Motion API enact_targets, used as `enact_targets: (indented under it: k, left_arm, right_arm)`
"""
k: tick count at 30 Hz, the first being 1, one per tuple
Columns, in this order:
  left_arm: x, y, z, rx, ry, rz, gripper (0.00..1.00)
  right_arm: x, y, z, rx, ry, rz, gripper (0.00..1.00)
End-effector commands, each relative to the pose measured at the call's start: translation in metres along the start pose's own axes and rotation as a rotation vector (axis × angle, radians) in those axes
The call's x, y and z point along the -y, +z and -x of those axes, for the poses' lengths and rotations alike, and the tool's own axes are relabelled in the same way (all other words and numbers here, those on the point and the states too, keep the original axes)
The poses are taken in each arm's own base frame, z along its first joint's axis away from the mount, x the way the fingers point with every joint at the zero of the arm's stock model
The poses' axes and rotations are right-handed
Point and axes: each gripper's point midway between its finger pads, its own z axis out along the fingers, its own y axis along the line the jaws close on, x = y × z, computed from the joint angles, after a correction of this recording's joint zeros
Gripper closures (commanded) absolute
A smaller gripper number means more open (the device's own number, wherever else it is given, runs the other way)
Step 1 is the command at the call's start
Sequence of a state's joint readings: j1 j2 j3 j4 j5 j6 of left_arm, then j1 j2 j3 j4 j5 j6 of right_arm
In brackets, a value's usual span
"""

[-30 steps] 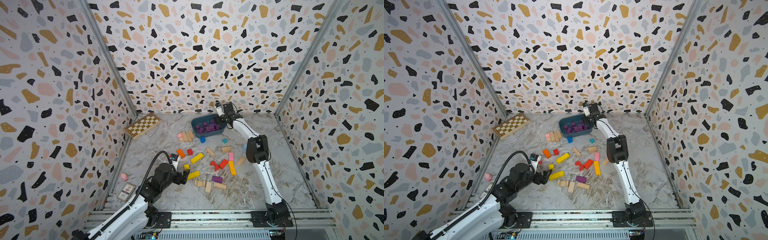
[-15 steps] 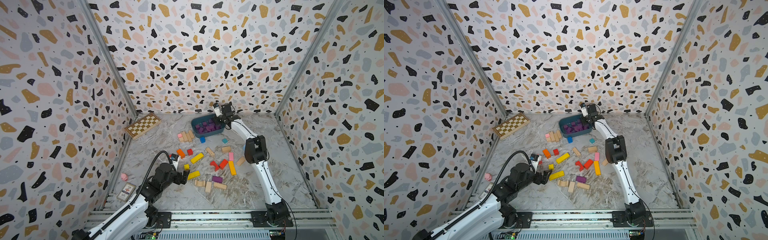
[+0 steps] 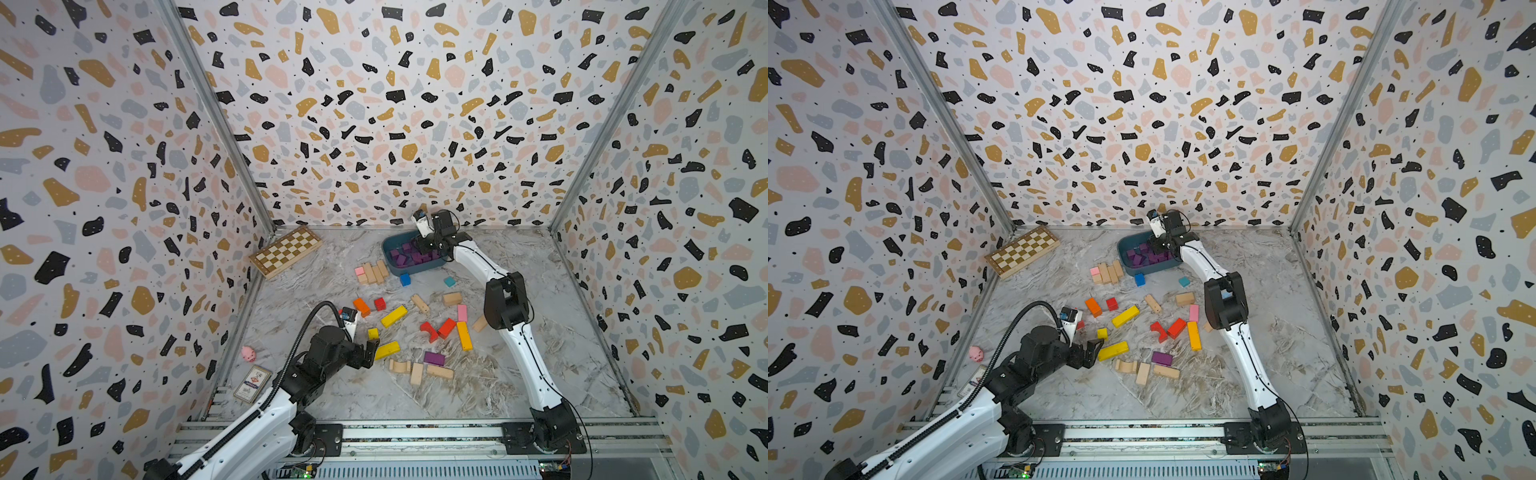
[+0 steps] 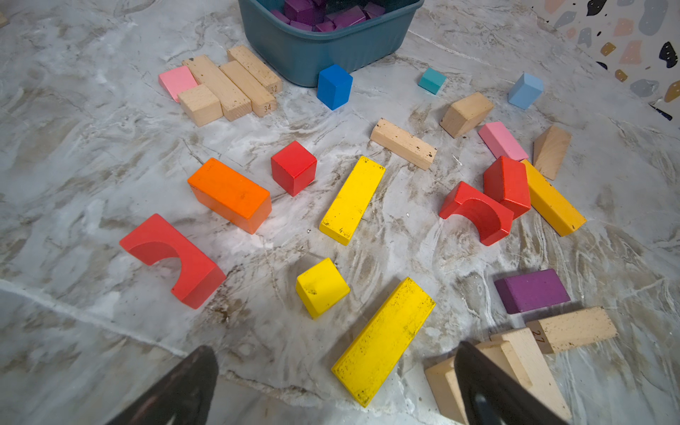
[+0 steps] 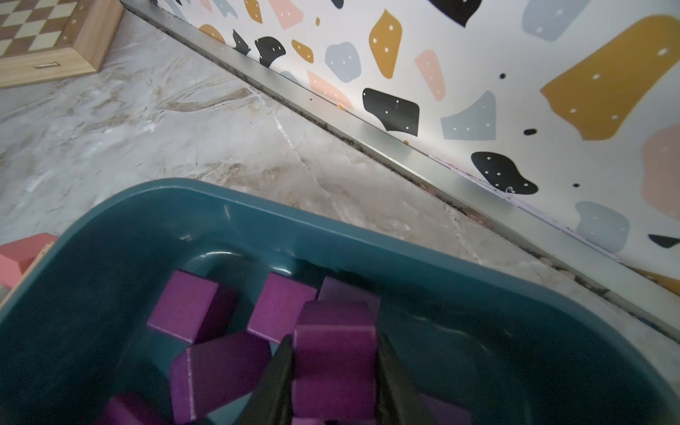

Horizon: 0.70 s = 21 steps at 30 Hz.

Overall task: Pick purple bricks into the storage bin
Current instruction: Adjust the building block in the storage box.

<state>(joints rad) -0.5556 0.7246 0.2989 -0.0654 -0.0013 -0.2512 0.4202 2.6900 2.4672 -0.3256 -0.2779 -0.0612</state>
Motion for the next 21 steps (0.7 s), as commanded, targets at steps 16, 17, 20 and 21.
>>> enact_targets:
  k: [16, 17, 20, 21]
  left_arm:
    - [0.001, -0.002, 0.013, 0.057, -0.002, -0.002, 0.01]
    - [0.001, -0.003, 0.013, 0.057, -0.002, -0.004, 0.01]
    - [0.001, -0.003, 0.013, 0.057, -0.002, -0.004, 0.01]
    - [0.001, -0.002, 0.013, 0.056, -0.002, -0.004, 0.01]
  right_arm:
    - [0.03, -0.037, 0.038, 0.066, 0.035, -0.101, 1.0]
    - [0.033, -0.036, 0.035, 0.064, 0.038, -0.105, 0.99]
    - [0.043, -0.034, 0.033, 0.07, 0.044, -0.112, 0.99]
    - [0.044, -0.034, 0.034, 0.073, 0.044, -0.109, 0.99]
